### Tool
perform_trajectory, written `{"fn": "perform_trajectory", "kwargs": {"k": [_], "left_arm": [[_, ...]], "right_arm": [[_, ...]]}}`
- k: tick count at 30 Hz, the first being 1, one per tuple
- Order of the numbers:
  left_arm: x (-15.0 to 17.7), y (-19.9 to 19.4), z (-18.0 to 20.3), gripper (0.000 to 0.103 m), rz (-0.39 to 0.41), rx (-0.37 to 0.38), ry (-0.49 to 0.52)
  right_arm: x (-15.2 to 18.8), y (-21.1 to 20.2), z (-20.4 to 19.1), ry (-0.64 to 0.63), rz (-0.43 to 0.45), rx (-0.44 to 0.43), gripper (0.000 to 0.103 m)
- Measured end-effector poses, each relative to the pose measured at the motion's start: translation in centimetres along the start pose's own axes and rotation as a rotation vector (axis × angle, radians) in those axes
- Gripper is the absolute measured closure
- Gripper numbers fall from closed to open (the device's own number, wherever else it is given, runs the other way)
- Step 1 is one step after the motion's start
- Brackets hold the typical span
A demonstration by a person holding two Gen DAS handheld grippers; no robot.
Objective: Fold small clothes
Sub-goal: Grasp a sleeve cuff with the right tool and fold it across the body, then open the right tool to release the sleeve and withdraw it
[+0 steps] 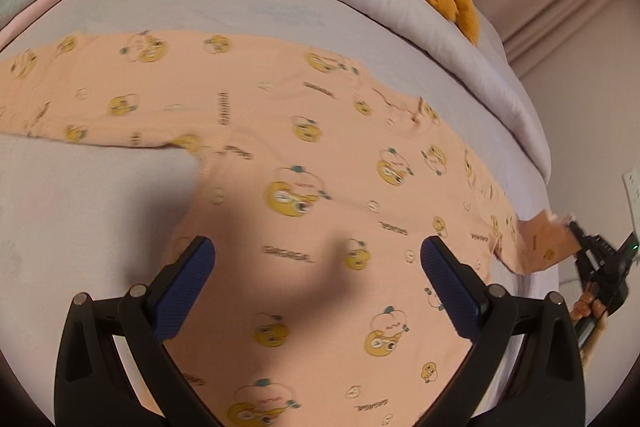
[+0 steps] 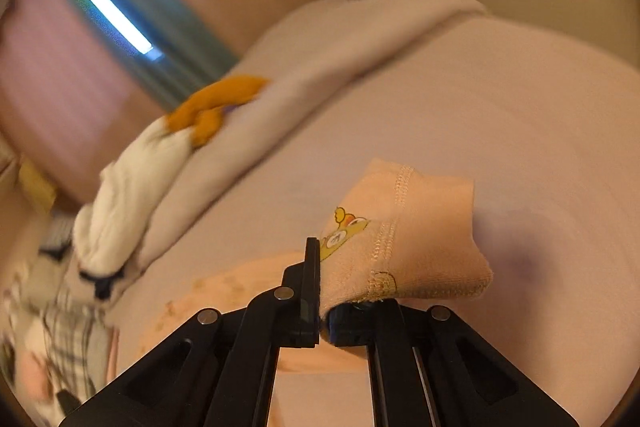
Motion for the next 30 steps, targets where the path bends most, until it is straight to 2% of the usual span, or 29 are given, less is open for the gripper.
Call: {"fn": "perform_trajectory", "kwargs": {"k": [5, 6, 8, 11, 15, 18, 22, 27, 28, 30], "left_arm": [[-0.7, -2.7, -3.1, 0.000, 0.034, -0.016, -0.060], [-0.8, -3.2, -3.6, 0.000, 0.042, -0.016, -0.069], [-1.2, -4.5, -4.9, 0.000, 0.060, -0.014, -0.089], [-1.5, -6.1, -6.9, 0.000, 0.085, -0.023, -0.107], [-1.8, -8.0, -9.9, 0.000, 0.117, -0.044, -0.149], [-2.1, -9.1, -12.4, 0.000, 0.140, -0.053, -0.204], [-2.4, -10.0, -15.4, 0.000, 0.157, -0.053, -0.269], [-2.9, -10.8, -17.9, 0.000, 0.183, -0.006, -0.340], [-3.0, -11.0, -18.2, 0.000, 0.194, 0.015, -0.356], [-3.3, -11.3, -19.1, 0.000, 0.217, 0.051, -0.394]], "right_arm": [[0.5, -1.2, -11.2, -0.209, 0.025, -0.048, 0.098], [1.3, -1.4, -14.3, -0.273, 0.031, -0.055, 0.098], [2.3, -1.5, -17.7, -0.360, 0.041, -0.062, 0.098], [4.9, -0.1, -23.7, -0.509, 0.053, -0.047, 0.098], [10.0, 2.7, -30.9, -0.690, 0.047, -0.032, 0.098], [15.1, 5.1, -33.8, -0.837, 0.021, -0.001, 0.098], [21.8, 8.6, -35.8, -1.009, -0.026, 0.057, 0.098], [27.1, 11.1, -36.3, -1.185, -0.044, 0.133, 0.098], [27.9, 11.3, -36.2, -1.228, -0.047, 0.140, 0.096], [29.4, 11.1, -36.4, -1.288, -0.068, 0.115, 0.081]]}}
Point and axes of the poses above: each gripper's, at about its wrist camera, not at the fingertips, and y roughly the way its jaws point, z to its right, x to its underside, the point moved 3 cm from there along y, roughly the way its jaws point, and after that the axes turned 9 degrees about x, right-handed, at the moved point
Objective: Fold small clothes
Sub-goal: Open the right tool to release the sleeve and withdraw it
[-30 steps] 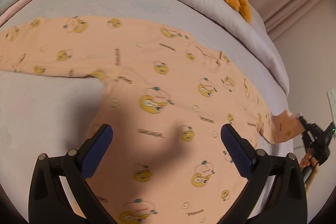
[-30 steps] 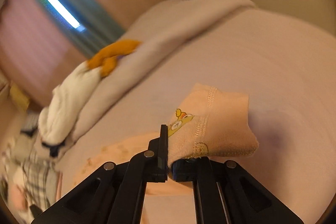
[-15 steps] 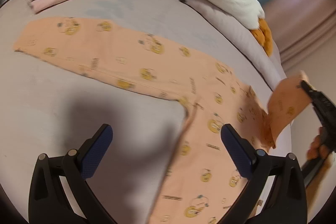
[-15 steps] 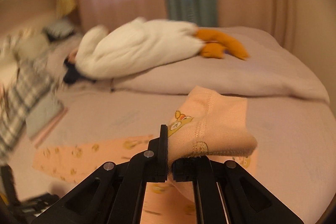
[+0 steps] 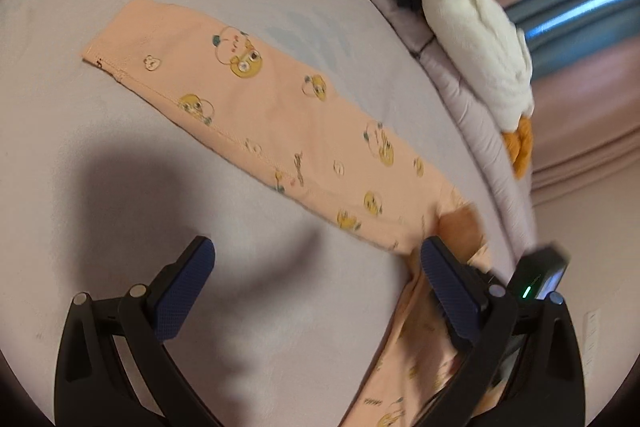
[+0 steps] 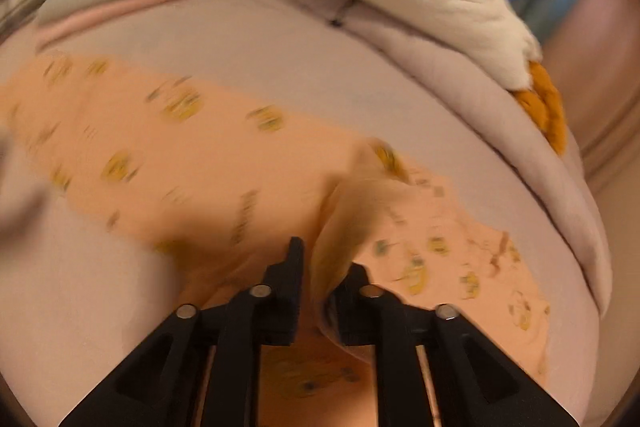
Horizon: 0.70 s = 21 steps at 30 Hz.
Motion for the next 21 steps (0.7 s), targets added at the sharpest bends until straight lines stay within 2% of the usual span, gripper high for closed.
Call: {"fn": "perform_trajectory", "kwargs": {"k": [2, 4, 6, 8, 11, 16, 18, 21], "left_arm": [[-0.7, -0.1, -0.7, 0.000, 0.020, 0.043, -0.049], [-1.5, 0.0, -1.4, 0.000, 0.037, 0.084, -0.102], [-2.2, 0.0, -2.0, 0.000, 0.052, 0.120, -0.142], [-3.0, -0.3, -2.9, 0.000, 0.081, 0.164, -0.191], [-4.3, -0.8, -4.2, 0.000, 0.124, 0.195, -0.249], [-5.9, -0.7, -6.6, 0.001, 0.170, 0.222, -0.344], [-6.8, -1.0, -6.8, 0.002, 0.205, 0.213, -0.333], [-8.3, -1.3, -7.0, 0.005, 0.277, 0.154, -0.288]], "right_arm": [[0.5, -0.9, -0.9, -0.044, 0.032, -0.036, 0.063], [0.8, -2.5, -0.8, -0.058, 0.085, -0.071, 0.055], [1.3, -4.2, 0.7, 0.012, 0.117, -0.177, 0.052], [2.2, -5.5, 3.0, 0.148, 0.117, -0.312, 0.044], [4.4, -6.6, 6.1, 0.308, 0.105, -0.433, 0.044], [7.9, -6.8, 8.5, 0.441, 0.083, -0.445, 0.044], [8.8, -6.7, 9.0, 0.480, 0.075, -0.435, 0.044], [10.0, -6.6, 9.6, 0.536, 0.062, -0.438, 0.044]]}}
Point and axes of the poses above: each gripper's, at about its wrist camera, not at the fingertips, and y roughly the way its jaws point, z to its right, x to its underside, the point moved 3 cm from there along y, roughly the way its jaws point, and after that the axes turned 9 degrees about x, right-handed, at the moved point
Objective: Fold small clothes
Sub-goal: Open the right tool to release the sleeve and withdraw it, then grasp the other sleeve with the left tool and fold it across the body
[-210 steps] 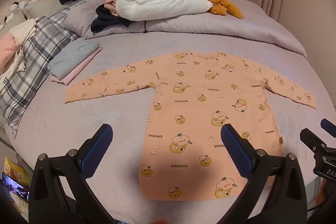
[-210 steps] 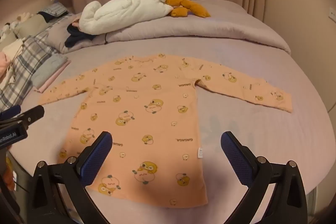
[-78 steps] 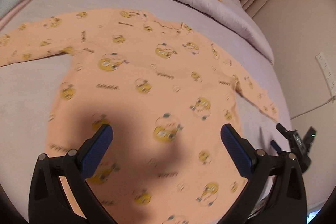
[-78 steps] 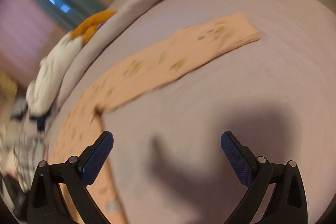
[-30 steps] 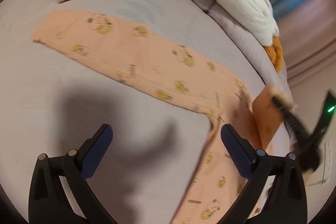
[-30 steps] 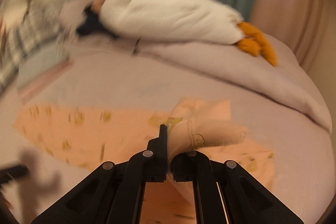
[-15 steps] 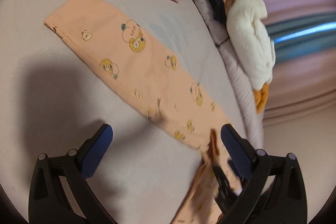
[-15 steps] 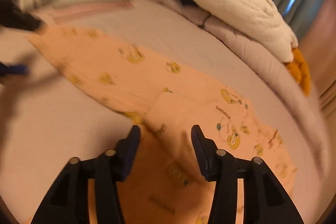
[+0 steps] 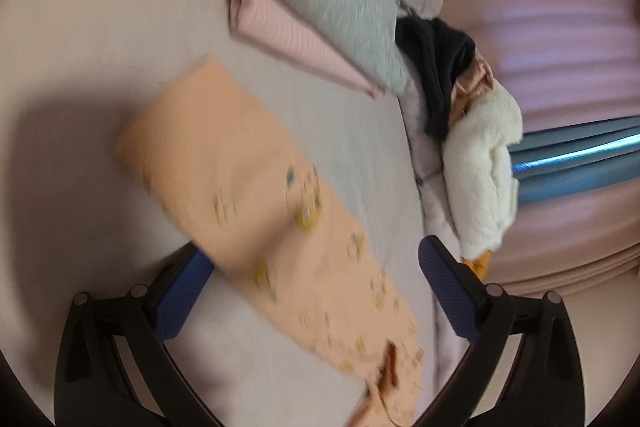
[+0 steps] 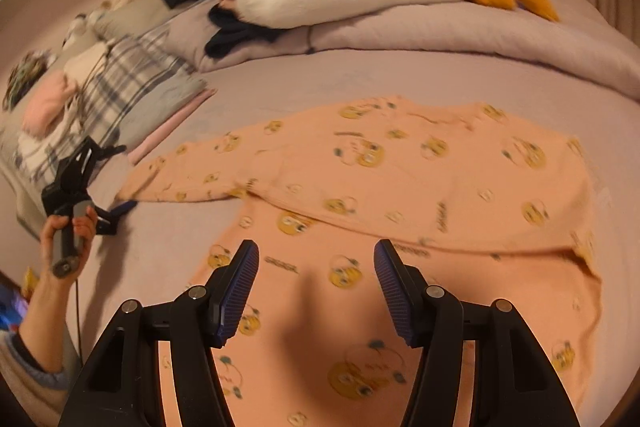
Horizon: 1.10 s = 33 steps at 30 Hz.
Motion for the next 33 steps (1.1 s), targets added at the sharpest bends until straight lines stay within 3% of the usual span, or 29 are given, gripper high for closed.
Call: {"fn": "perform_trajectory", "kwargs": {"k": [1, 3, 5, 8, 12, 16, 23, 27, 33], "left_arm": [[-0.5, 0.2, -0.1, 0.013, 0.017, -0.026, 0.008], [-1.3, 0.6, -0.4, 0.041, 0.039, -0.082, 0.012], [-2.0, 1.0, -0.8, 0.086, 0.043, -0.163, 0.007], [-2.1, 0.8, -0.3, 0.098, 0.053, -0.208, 0.051], [-0.7, 0.9, 4.5, 0.099, 0.057, -0.225, 0.254], [3.7, 2.2, 11.7, 0.099, -0.015, -0.146, 0.475], [16.6, 7.6, 21.0, 0.099, -0.233, 0.002, 0.746], [23.7, 11.1, 22.9, 0.099, -0.344, 0.024, 0.856], [34.7, 15.2, 21.1, 0.096, -0.547, -0.014, 1.014]], "right_arm": [[0.1, 0.0, 0.3, 0.020, -0.002, -0.003, 0.044], [0.2, -0.1, 0.9, 0.047, -0.001, 0.001, 0.044], [0.5, -0.4, 1.5, 0.062, 0.000, 0.006, 0.044], [0.7, -0.6, 2.3, 0.071, 0.001, 0.016, 0.044], [1.0, -0.9, 3.3, 0.093, 0.000, 0.019, 0.044], [1.2, -1.1, 4.1, 0.129, 0.008, 0.006, 0.044], [1.7, -1.2, 6.4, 0.200, 0.004, 0.002, 0.044], [2.0, -1.0, 8.6, 0.271, -0.004, -0.013, 0.044], [2.7, -0.6, 13.3, 0.437, -0.014, -0.006, 0.044]]}}
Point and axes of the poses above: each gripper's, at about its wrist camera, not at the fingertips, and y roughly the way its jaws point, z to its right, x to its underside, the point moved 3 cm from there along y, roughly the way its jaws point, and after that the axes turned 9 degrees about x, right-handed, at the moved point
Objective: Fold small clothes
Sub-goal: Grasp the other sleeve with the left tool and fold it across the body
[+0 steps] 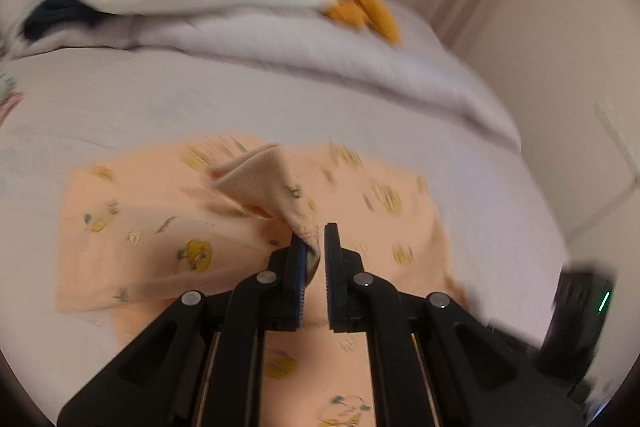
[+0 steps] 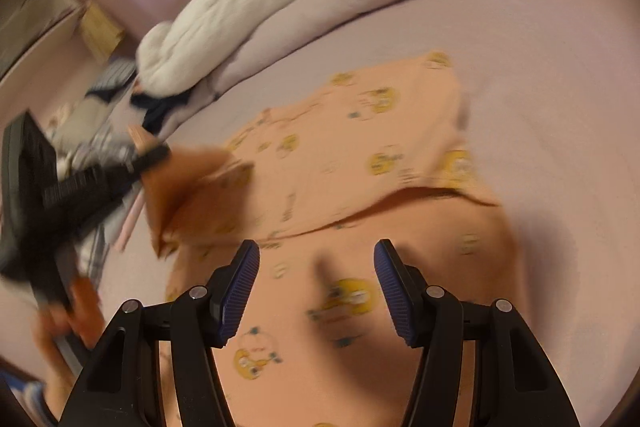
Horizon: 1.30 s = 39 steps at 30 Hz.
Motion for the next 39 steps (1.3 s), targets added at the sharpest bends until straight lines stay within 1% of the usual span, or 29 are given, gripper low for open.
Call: {"fn": "perform_trajectory", "kwargs": {"k": [2, 3, 5, 6, 8, 9, 11, 12, 13, 14, 15, 16, 17, 18, 21, 22, 23, 24, 26, 28, 30, 31, 33, 34, 35, 37, 39], "left_arm": [[2.0, 2.5, 1.2, 0.087, -0.086, 0.006, 0.025], [2.6, 3.2, 1.2, 0.085, -0.116, 0.015, 0.031], [3.8, 4.0, 1.3, 0.072, -0.162, 0.018, 0.044], [4.3, 3.9, 1.1, 0.070, -0.173, 0.026, 0.041], [5.0, 2.9, 0.6, 0.063, -0.174, 0.041, 0.032], [5.2, 2.2, 0.2, 0.062, -0.166, 0.039, 0.026], [5.7, 0.5, -1.4, 0.056, -0.144, 0.039, -0.004], [6.2, -0.1, -1.1, 0.054, -0.133, 0.035, -0.014], [6.3, -0.9, -1.8, 0.052, -0.119, 0.029, -0.028], [6.6, -1.8, -2.7, 0.052, -0.104, 0.013, -0.044], [7.1, -2.4, -3.1, 0.052, -0.095, 0.005, -0.051], [7.1, -2.9, -3.8, 0.051, -0.088, -0.005, -0.061], [7.4, -3.6, -4.5, 0.051, -0.082, -0.024, -0.070], [7.6, -4.1, -5.1, 0.051, -0.079, -0.034, -0.078], [8.6, -6.0, -7.2, 0.051, -0.061, -0.076, -0.110], [9.0, -6.7, -7.9, 0.051, -0.054, -0.087, -0.121], [9.3, -7.1, -8.5, 0.051, -0.048, -0.096, -0.134], [9.4, -7.4, -9.0, 0.051, -0.042, -0.101, -0.143], [9.9, -8.2, -9.6, 0.051, -0.031, -0.108, -0.163], [10.1, -8.8, -10.2, 0.051, -0.020, -0.110, -0.183], [10.1, -9.0, -10.3, 0.051, -0.017, -0.106, -0.196], [10.1, -9.2, -10.4, 0.051, -0.016, -0.105, -0.199], [10.1, -9.4, -10.3, 0.051, -0.014, -0.108, -0.199], [10.1, -9.7, -10.3, 0.051, -0.012, -0.109, -0.195], [10.1, -9.7, -10.2, 0.051, -0.009, -0.111, -0.187], [10.0, -9.8, -10.2, 0.051, -0.007, -0.120, -0.177], [10.0, -9.8, -10.2, 0.051, -0.006, -0.118, -0.179]], "right_arm": [[-0.3, 0.1, 1.5, 0.057, -0.003, -0.006, 0.044], [-0.3, 0.1, 2.1, 0.083, -0.007, -0.013, 0.044], [-0.3, 0.2, 2.9, 0.126, -0.021, -0.040, 0.044], [-0.3, 0.3, 3.3, 0.145, -0.032, -0.063, 0.044], [-0.4, 0.4, 3.2, 0.153, -0.044, -0.098, 0.043], [-0.4, 0.5, 3.0, 0.150, -0.051, -0.114, 0.043], [-0.4, 0.8, 2.1, 0.148, -0.069, -0.143, 0.043], [-0.5, 1.0, 1.7, 0.144, -0.076, -0.159, 0.043], [-0.6, 1.2, 1.0, 0.138, -0.089, -0.181, 0.043], [-0.7, 1.5, 0.7, 0.137, -0.102, -0.195, 0.043], [-0.9, 2.0, 0.2, 0.140, -0.118, -0.186, 0.043], [-1.0, 2.5, -0.2, 0.131, -0.140, -0.138, 0.043], [-1.0, 2.8, -0.5, 0.124, -0.146, -0.119, 0.043], [-1.0, 3.1, -0.8, 0.122, -0.155, -0.121, 0.043], [-0.9, 3.4, -2.1, 0.127, -0.188, -0.176, 0.044], [-0.7, 3.3, -2.5, 0.122, -0.196, -0.179, 0.044], [-0.7, 3.2, -2.9, 0.115, -0.199, -0.178, 0.052], [-0.7, 3.2, -3.4, 0.099, -0.204, -0.181, 0.056], [-0.8, 3.2, -4.1, 0.072, -0.208, -0.175, 0.067], [-1.2, 3.6, -4.3, 0.054, -0.210, -0.146, 0.071], [-1.7, 4.8, -4.4, 0.045, -0.232, -0.111, 0.084], [-1.9, 5.4, -4.4, 0.040, -0.237, -0.079, 0.095], [-2.4, 6.0, -4.1, 0.025, -0.229, -0.004, 0.096], [-2.6, 5.8, -4.1, 0.016, -0.221, 0.008, 0.097], [-2.8, 5.0, -4.3, -0.003, -0.200, 0.002, 0.097], [-3.7, 2.5, -5.2, -0.075, -0.111, 0.007, 0.097], [-4.7, 0.4, -5.2, -0.109, -0.044, 0.030, 0.097]]}}
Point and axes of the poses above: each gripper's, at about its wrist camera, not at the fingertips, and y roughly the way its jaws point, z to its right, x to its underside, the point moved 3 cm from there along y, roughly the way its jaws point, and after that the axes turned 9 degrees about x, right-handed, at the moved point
